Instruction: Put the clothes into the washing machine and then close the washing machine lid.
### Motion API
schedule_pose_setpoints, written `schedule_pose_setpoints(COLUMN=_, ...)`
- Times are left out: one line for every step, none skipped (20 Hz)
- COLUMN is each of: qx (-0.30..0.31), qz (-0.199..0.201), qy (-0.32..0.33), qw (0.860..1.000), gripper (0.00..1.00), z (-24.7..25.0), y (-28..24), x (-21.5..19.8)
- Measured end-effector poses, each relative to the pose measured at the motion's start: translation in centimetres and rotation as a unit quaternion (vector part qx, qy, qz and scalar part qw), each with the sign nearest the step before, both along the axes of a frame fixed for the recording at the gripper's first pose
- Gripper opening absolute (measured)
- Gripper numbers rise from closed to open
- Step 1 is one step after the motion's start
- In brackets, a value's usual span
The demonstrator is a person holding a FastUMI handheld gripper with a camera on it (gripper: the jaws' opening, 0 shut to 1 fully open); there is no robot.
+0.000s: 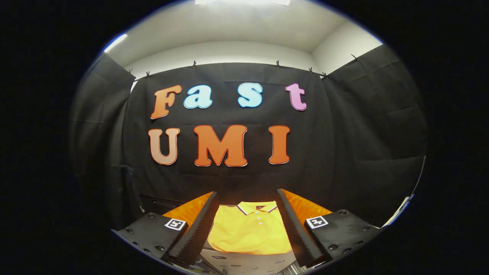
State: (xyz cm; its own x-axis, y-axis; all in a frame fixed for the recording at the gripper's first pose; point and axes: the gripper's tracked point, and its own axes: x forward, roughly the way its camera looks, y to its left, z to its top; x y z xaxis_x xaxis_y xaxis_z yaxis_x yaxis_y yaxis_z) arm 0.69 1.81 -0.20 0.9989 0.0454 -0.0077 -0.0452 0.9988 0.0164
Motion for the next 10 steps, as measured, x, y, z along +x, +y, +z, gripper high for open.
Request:
schedule_pose_setpoints(qx=0.002, qz=0.001, qy=0.001, qw=1.0, gripper=0.98, z=-0.1, y=0.1, x=-0.1)
schedule_pose_setpoints(qx=0.001, qz=0.001, qy=0.003, qw=1.0, gripper=0.98, z=-0.3, y=0.1, x=-0.1)
schedule_pose_setpoints(qx=0.001, qz=-0.001, qy=0.001, qw=1.0, gripper=0.98, z=-0.2, y=0.0, x=-0.1)
schedule_pose_setpoints(qx=0.001, qz=-0.002, qy=0.0, qw=1.0, gripper=0.98, z=-0.2, y=-0.1, x=-0.1)
schedule_pose_setpoints(qx=0.001, qz=-0.004, qy=-0.002, qw=1.0, gripper=0.98, z=-0.1, y=0.0, x=-0.3)
schedule_pose_setpoints(qx=0.002, qz=-0.006, qy=-0.007, qw=1.0, gripper=0.98, z=0.1, y=0.0, x=-0.4)
schedule_pose_setpoints(qx=0.002, qz=-0.006, qy=-0.012, qw=1.0, gripper=0.98, z=0.3, y=0.1, x=-0.5)
schedule_pose_setpoints(qx=0.001, qz=-0.007, qy=-0.017, qw=1.0, gripper=0.98, z=0.4, y=0.2, x=-0.6)
schedule_pose_setpoints(qx=0.001, qz=-0.008, qy=-0.023, qw=1.0, gripper=0.98, z=0.5, y=0.1, x=-0.9)
schedule_pose_setpoints(qx=0.003, qz=-0.009, qy=-0.027, qw=1.0, gripper=0.98, z=0.6, y=-0.1, x=-1.3)
